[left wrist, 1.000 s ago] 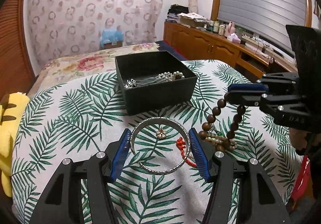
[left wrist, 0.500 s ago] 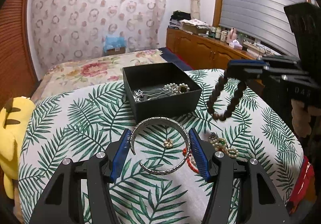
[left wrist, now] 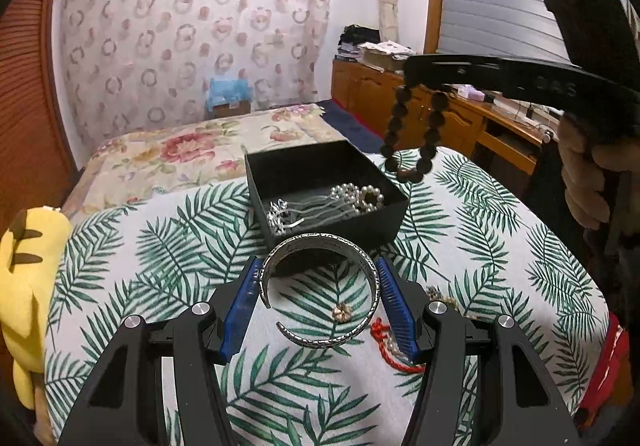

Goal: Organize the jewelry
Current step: 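Carry the silver bangle over the box with the left tool while the right drops the bead bracelet in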

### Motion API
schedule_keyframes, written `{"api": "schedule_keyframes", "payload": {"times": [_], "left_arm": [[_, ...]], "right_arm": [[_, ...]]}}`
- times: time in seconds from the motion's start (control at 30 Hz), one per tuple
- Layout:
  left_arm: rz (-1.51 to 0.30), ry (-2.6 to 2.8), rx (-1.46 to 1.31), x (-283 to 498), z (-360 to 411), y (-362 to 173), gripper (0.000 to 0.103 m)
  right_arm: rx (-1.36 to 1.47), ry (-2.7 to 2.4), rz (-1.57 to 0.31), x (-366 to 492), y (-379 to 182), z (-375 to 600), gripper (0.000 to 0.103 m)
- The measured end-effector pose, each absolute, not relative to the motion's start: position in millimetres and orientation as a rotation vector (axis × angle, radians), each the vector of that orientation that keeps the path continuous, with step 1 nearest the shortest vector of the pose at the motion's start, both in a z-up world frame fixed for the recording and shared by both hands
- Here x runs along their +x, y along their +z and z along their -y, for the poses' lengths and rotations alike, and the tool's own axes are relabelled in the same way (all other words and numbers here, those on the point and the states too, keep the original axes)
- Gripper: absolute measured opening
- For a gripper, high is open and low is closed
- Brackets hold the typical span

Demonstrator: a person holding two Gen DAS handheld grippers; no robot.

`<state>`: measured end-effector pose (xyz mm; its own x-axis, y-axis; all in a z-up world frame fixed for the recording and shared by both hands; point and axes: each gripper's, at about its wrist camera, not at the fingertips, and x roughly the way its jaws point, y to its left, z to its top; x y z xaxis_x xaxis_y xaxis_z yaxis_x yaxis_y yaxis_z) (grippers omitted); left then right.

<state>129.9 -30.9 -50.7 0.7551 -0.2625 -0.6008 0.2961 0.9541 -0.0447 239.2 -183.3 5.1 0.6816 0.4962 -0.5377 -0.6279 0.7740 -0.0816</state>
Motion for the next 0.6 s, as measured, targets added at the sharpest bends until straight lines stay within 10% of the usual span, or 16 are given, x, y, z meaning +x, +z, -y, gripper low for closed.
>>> {"api": "schedule_keyframes", "payload": {"times": [0.6], "left_arm": [[-0.604, -0.280, 0.047, 164.7, 17.3, -23.0, 0.056]], "right_arm": [[-0.204, 0.645, -0.610, 286.7, -28.1, 169.7, 0.018]]}}
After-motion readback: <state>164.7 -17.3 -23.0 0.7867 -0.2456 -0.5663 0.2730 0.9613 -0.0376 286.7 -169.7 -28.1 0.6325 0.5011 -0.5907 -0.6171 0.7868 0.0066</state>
